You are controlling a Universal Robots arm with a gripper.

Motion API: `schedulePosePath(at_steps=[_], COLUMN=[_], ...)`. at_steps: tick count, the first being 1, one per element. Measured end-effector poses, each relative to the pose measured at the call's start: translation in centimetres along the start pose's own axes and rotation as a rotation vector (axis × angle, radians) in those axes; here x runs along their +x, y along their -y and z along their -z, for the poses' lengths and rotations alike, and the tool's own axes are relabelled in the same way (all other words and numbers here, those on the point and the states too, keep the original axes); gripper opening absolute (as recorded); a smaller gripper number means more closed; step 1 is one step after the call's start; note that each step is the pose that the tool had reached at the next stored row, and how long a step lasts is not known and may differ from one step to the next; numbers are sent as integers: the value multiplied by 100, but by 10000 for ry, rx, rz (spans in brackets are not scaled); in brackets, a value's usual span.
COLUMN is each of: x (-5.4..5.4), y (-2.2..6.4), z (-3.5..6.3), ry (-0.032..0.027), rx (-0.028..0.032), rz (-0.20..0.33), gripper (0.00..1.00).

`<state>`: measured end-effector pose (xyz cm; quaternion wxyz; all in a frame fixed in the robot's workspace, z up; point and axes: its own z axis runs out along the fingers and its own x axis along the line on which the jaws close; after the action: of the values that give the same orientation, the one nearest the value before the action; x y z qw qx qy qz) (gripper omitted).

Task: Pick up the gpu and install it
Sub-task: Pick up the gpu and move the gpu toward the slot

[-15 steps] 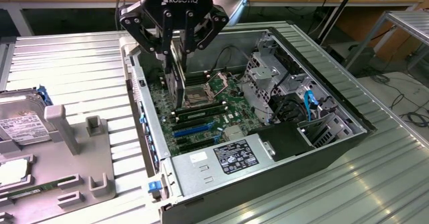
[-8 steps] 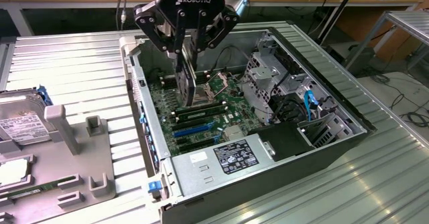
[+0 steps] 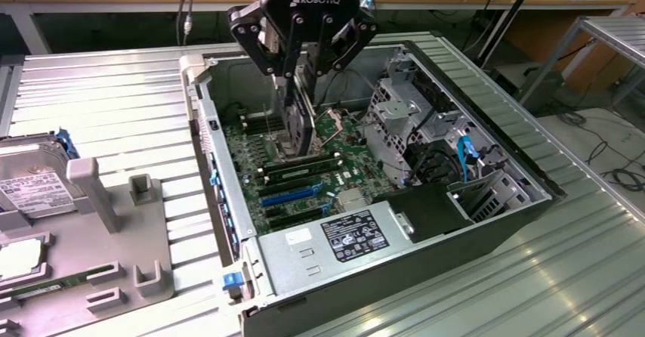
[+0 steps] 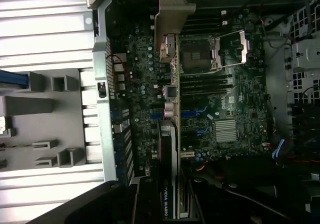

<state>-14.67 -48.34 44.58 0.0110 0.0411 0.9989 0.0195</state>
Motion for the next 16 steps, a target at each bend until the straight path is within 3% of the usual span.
schedulePosePath(at_steps=[6,7,12,16], x=[-188,-269,-448,-534], y=[-15,-22,-37,-44], z=[-4,-7,-10,-13], ry=[-1,0,0,-1], rx=[0,0,1,0], rz=[1,-1,-1,0], gripper=[27,27,27,27])
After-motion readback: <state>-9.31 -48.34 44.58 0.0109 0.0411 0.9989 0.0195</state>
